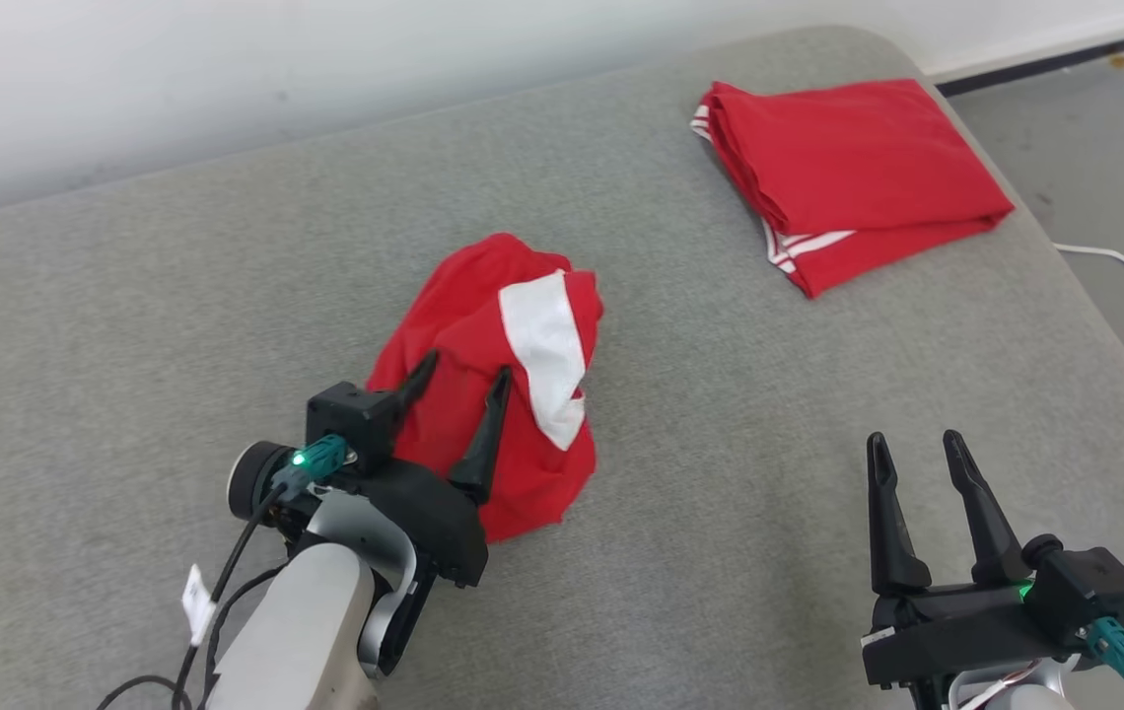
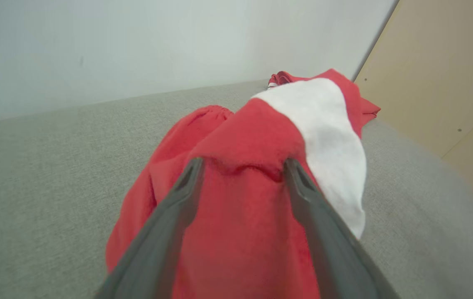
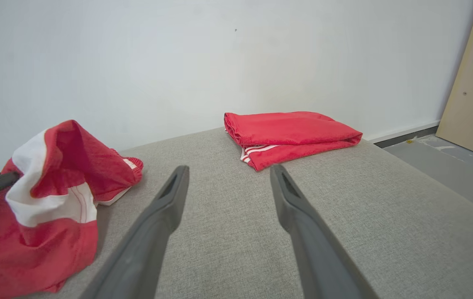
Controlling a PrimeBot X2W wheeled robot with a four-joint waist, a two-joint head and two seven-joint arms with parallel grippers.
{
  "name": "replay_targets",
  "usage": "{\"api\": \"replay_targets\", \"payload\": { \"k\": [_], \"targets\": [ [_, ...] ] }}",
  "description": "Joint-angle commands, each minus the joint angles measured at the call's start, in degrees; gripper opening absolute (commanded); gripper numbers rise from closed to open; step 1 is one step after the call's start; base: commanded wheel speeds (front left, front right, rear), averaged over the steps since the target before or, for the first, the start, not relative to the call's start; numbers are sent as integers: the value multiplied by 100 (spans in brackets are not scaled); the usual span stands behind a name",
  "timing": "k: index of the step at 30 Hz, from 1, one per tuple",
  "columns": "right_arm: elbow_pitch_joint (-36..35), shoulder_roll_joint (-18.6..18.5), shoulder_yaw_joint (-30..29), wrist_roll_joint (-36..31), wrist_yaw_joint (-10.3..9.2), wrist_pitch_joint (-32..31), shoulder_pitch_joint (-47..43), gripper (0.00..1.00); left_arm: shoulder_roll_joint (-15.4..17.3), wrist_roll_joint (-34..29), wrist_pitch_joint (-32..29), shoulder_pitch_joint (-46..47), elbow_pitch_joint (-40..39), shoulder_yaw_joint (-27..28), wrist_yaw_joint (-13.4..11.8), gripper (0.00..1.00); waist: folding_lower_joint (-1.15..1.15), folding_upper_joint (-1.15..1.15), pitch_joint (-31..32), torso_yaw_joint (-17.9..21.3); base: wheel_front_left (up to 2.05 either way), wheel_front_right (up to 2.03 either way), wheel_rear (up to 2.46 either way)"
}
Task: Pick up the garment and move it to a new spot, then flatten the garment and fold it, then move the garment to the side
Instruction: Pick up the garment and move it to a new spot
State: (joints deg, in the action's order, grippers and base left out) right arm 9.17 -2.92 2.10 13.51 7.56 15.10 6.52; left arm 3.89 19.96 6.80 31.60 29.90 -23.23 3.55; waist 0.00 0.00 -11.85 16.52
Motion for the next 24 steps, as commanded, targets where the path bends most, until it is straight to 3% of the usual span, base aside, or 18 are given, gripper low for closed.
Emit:
{"api": "replay_targets", "payload": {
  "k": [1,6,13,20,24],
  "targets": [
    [5,5,-17,-54,-17,5,-78,100,-6,5,163,-52,-40,15,8,100,0,0,107,-138,0,0,0],
    [32,3,-58,-162,-17,5,-162,100,56,53,602,-106,-158,170,-76,100,0,0,386,-393,0,0,0],
    [69,4,-91,-309,-17,4,-353,100,442,21,820,-544,-564,607,-260,100,0,0,825,-762,0,0,0],
    [31,4,-123,-358,-17,4,-541,100,875,-48,835,-1461,-1470,1314,-389,100,0,0,1085,-1059,0,0,0],
    [7,4,-138,-335,-17,4,-597,100,928,-108,831,-2024,-2037,1698,-394,100,0,0,1110,-1186,0,0,0]
  ]
}}
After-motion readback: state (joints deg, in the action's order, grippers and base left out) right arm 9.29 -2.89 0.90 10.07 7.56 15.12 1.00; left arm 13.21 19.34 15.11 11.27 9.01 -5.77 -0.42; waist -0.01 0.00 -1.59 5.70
